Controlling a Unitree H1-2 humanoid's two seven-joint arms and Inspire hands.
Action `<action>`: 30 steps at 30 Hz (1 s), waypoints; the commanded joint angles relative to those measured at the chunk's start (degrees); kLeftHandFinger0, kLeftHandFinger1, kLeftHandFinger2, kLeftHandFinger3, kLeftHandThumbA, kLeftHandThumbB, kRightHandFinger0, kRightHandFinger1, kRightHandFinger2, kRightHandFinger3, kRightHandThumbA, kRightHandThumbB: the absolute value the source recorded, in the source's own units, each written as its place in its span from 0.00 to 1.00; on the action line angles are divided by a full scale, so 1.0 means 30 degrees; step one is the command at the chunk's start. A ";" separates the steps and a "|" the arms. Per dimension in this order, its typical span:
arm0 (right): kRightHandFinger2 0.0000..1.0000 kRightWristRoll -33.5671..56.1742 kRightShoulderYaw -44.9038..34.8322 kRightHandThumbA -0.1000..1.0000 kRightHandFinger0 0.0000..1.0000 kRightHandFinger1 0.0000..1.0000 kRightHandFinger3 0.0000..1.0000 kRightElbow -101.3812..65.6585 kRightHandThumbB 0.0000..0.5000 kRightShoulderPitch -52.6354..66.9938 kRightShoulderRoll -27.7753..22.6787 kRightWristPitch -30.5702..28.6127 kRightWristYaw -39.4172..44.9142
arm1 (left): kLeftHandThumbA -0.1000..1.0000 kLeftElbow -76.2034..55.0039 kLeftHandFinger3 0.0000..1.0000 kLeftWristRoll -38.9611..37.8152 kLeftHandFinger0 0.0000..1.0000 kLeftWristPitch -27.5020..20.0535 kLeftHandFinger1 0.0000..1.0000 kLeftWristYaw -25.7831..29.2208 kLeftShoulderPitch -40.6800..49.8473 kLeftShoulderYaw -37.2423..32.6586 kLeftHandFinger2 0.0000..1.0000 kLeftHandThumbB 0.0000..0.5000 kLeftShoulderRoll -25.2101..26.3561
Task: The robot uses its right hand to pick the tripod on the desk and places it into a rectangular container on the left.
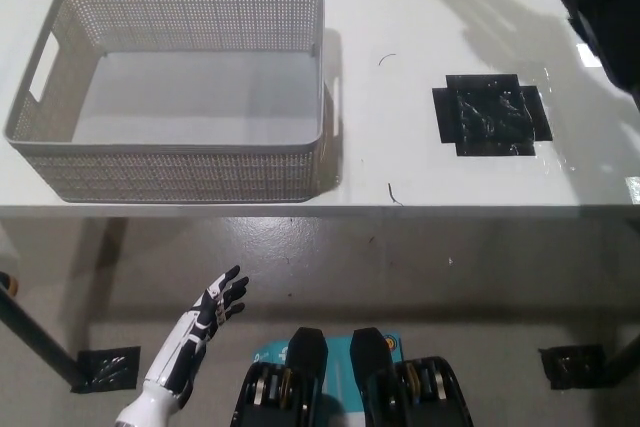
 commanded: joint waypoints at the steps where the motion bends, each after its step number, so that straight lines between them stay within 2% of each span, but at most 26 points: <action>1: 0.73 0.0223 -0.0096 0.00 0.00 0.40 0.89 -0.1911 0.29 -0.2617 0.0982 -0.0375 0.0350 | 1.00 -0.0254 1.00 0.0076 1.00 -0.0716 1.00 -0.0360 0.0028 -0.0125 1.00 1.00 0.0398; 4: 0.73 -0.0280 0.0294 0.00 0.00 0.42 0.85 -0.2458 0.31 -0.2997 0.2083 0.0407 0.0614 | 1.00 -0.0073 1.00 0.0149 1.00 -0.0916 1.00 -0.0419 -0.0120 -0.0181 1.00 1.00 0.0413; 6: 0.77 -0.0668 0.0694 0.00 0.00 0.43 0.87 -0.2773 0.33 -0.3187 0.3015 0.0993 0.0886 | 1.00 -0.0089 1.00 -0.0035 1.00 -0.0692 1.00 -0.0505 -0.0105 -0.0194 1.00 1.00 0.0369; 7: 0.77 -0.0840 0.0840 0.00 0.01 0.44 0.88 -0.2696 0.37 -0.3218 0.3212 0.0948 0.0772 | 1.00 -0.0079 1.00 -0.0063 1.00 -0.0683 1.00 -0.0522 -0.0118 -0.0194 1.00 1.00 0.0339; 8: 0.78 -0.1157 0.1222 0.00 0.00 0.43 0.88 -0.2071 0.36 -0.3375 0.3898 0.0667 0.0344 | 1.00 -0.0029 1.00 -0.0096 1.00 -0.0727 1.00 -0.0549 -0.0125 -0.0201 1.00 1.00 0.0303; 11: 0.76 -0.1584 0.1831 0.00 0.00 0.35 0.84 -0.1397 0.37 -0.3585 0.5058 0.1112 0.0136 | 1.00 -0.0046 1.00 -0.0103 1.00 -0.0610 1.00 -0.0563 -0.0190 -0.0201 1.00 1.00 0.0266; 13: 0.72 -0.1687 0.2271 0.00 0.00 0.23 0.76 -0.0141 0.44 -0.3756 0.6074 0.0756 -0.0161 | 1.00 -0.0056 1.00 -0.0233 1.00 -0.0389 1.00 -0.0725 -0.0232 -0.0229 1.00 1.00 0.0310; 15: 0.70 -0.1636 0.2478 0.00 0.00 0.23 0.70 0.1358 0.50 -0.3839 0.6836 0.0515 -0.0617 | 1.00 -0.0163 1.00 -0.0188 1.00 -0.0214 1.00 -0.0736 -0.0198 -0.0274 1.00 1.00 0.0300; 18: 0.71 -0.1860 0.2996 0.00 0.00 0.23 0.65 0.2982 0.49 -0.3853 0.7654 0.0437 -0.0911 | 1.00 -0.0091 1.00 0.0163 1.00 -0.0464 1.00 -0.0572 -0.0171 -0.0363 1.00 1.00 0.0298; 19: 0.72 -0.2036 0.3322 0.00 0.00 0.24 0.65 0.3670 0.52 -0.3750 0.7960 0.0009 -0.1117 | 1.00 -0.0036 1.00 0.0370 1.00 -0.0653 1.00 -0.0473 -0.0132 -0.0408 1.00 1.00 0.0302; 20: 0.65 -0.2250 0.3695 0.00 0.00 0.25 0.58 0.4567 0.65 -0.3746 0.8354 -0.0056 -0.1261 | 1.00 0.0047 1.00 0.0324 1.00 -0.0847 1.00 -0.0534 -0.0114 -0.0433 1.00 1.00 0.0306; 21: 0.58 -0.2300 0.3854 0.00 0.00 0.21 0.52 0.4994 0.67 -0.3725 0.8533 -0.0161 -0.1406 | 1.00 0.0077 1.00 0.0276 1.00 -0.0886 1.00 -0.0579 -0.0102 -0.0436 1.00 1.00 0.0320; 22: 0.51 -0.2309 0.4017 0.00 0.00 0.14 0.45 0.5398 0.60 -0.3701 0.8702 -0.0254 -0.1503 | 1.00 0.0124 1.00 0.0273 1.00 -0.0895 1.00 -0.0602 -0.0119 -0.0448 1.00 1.00 0.0337; 23: 0.53 -0.2345 0.4175 0.00 0.00 0.14 0.50 0.5792 0.52 -0.3699 0.8832 -0.0343 -0.1628 | 1.00 0.0141 1.00 0.0298 1.00 -0.0900 1.00 -0.0619 -0.0131 -0.0474 1.00 1.00 0.0368; 24: 0.59 -0.2487 0.4416 0.00 0.00 0.12 0.60 0.6293 0.45 -0.3581 0.9038 -0.0419 -0.1951 | 1.00 0.0092 1.00 0.0428 1.00 -0.0916 1.00 -0.0614 -0.0130 -0.0536 1.00 1.00 0.0393; 25: 0.66 -0.2550 0.4557 0.00 0.00 0.14 0.69 0.6540 0.40 -0.3536 0.9128 -0.0398 -0.2120 | 1.00 0.0102 1.00 0.0393 1.00 -0.0914 1.00 -0.0645 -0.0125 -0.0550 1.00 1.00 0.0395; 26: 0.80 -0.2624 0.4749 0.00 0.01 0.28 0.84 0.6775 0.41 -0.3505 0.9178 -0.0321 -0.2187 | 1.00 0.0122 1.00 0.0379 1.00 -0.0894 1.00 -0.0658 -0.0115 -0.0570 1.00 1.00 0.0390; 27: 0.82 -0.2717 0.4942 0.00 0.02 0.30 0.86 0.6966 0.40 -0.3465 0.9217 -0.0208 -0.2187 | 1.00 0.0105 1.00 0.0381 1.00 -0.0860 1.00 -0.0654 -0.0058 -0.0599 1.00 1.00 0.0381; 28: 0.78 -0.2853 0.5137 0.00 0.02 0.33 0.78 0.7156 0.48 -0.3412 0.9296 0.0038 -0.2160 | 1.00 0.0019 1.00 0.0370 1.00 -0.0764 1.00 -0.0644 0.0007 -0.0605 1.00 1.00 0.0375; 29: 0.96 -0.3105 0.5422 0.08 0.23 0.55 0.85 0.7337 0.50 -0.3352 0.9348 0.0413 -0.2079 | 1.00 -0.0040 1.00 0.0345 1.00 -0.0683 1.00 -0.0679 0.0064 -0.0635 1.00 1.00 0.0370; 30: 0.84 -0.3331 0.5682 0.11 0.29 0.54 0.79 0.7489 0.51 -0.3311 0.9379 0.0779 -0.1962 | 1.00 -0.0074 1.00 0.0330 1.00 -0.0628 1.00 -0.0721 0.0104 -0.0670 1.00 1.00 0.0371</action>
